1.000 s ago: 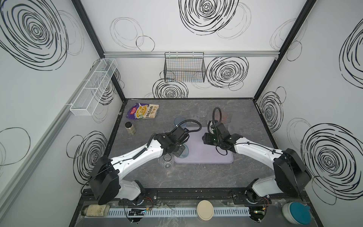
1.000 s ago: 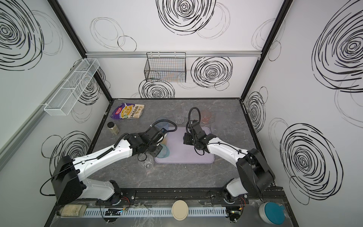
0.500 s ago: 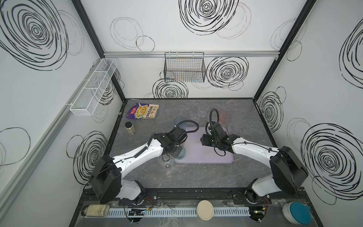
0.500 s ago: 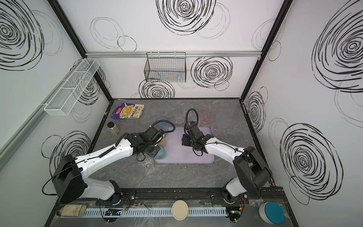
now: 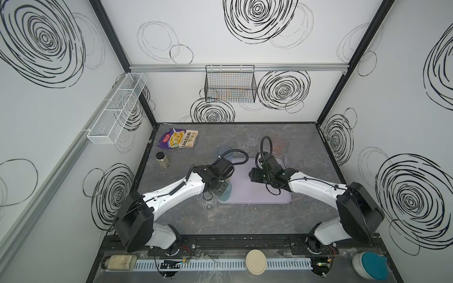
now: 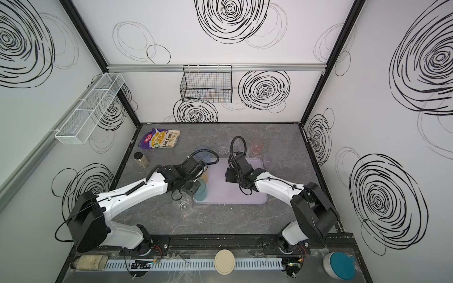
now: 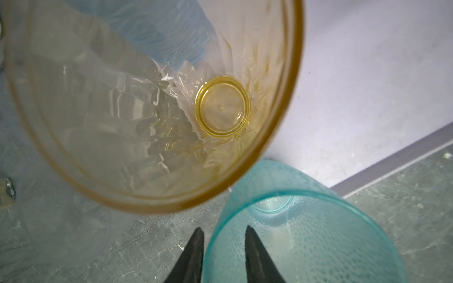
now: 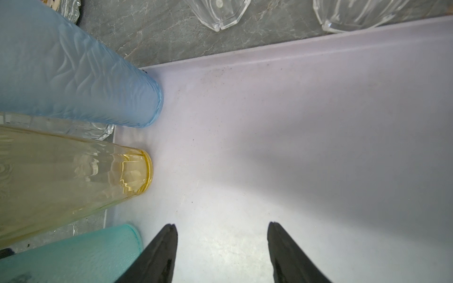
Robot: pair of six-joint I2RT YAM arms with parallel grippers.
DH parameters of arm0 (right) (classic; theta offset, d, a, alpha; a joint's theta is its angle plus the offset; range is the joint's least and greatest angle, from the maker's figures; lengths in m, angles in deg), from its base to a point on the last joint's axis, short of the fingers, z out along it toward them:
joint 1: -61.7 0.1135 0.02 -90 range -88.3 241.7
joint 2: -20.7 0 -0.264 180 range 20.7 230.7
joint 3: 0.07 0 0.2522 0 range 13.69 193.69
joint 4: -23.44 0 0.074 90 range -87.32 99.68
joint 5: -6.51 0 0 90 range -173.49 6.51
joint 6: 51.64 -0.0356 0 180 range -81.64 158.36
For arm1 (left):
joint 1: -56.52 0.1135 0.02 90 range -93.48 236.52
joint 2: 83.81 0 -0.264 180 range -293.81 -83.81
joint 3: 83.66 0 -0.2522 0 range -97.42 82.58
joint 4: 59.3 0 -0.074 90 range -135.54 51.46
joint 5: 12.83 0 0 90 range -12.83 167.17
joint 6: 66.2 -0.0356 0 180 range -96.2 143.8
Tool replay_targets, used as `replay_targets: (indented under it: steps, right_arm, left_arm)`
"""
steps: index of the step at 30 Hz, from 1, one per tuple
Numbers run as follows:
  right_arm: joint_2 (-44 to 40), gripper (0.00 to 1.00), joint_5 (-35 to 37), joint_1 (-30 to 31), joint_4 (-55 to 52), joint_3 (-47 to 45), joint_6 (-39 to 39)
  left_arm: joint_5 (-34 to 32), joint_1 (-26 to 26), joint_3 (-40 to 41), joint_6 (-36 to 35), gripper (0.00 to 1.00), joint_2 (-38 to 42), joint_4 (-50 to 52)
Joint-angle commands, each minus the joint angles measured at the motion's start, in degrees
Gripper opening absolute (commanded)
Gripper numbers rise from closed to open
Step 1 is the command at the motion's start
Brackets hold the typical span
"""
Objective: Place the glasses into the tray
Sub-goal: Place the glass on the tray, then pick up the glass from the top-center of the table.
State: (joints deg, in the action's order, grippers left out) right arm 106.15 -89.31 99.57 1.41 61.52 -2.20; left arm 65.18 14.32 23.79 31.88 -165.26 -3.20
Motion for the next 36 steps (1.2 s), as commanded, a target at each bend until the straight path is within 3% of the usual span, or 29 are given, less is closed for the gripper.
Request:
replay_targets:
  steps: [1, 12, 18, 21, 25, 30, 36]
  right_arm:
    - [1.3, 0.63, 1.1, 0.8, 0.4, 1.4, -0.8]
    - [1.3, 0.63, 2.7, 1.2, 0.3, 2.5, -1.0]
    - [3.4, 0.63, 2.6, 0.7, -3.5, 8.2, 1.1]
    - [3.1, 0.63, 3.4, 0.4, -4.8, 10.0, 2.1]
    - [1.7, 0.63, 3.9, -1.5, -5.5, 9.6, 2.5]
    - [-1.8, 0.64, 5.1, -6.9, -8.1, 8.7, 4.5]
    - [-3.7, 0.64, 4.7, -16.3, -10.2, 9.7, 7.5]
  left_arm:
    - [-1.1, 0.3, -3.2, 0.4, 0.39, 0.8, -0.1]
    - [-1.8, 1.8, -10.9, -2.4, 0.49, 6.8, 0.4]
    - [-1.6, 10.3, -14.2, -2.8, 0.57, 9.3, -7.3]
    - [-0.8, 17.5, -11.4, -1.4, 0.69, 12.7, -13.1]
    - [2.7, 27.2, -4.0, 3.5, 0.93, 17.5, -22.3]
    - [8.7, 34.9, 4.5, 13.0, 0.96, 20.5, -28.9]
    - [11.9, 35.1, 12.2, 20.9, 0.96, 22.6, -33.0]
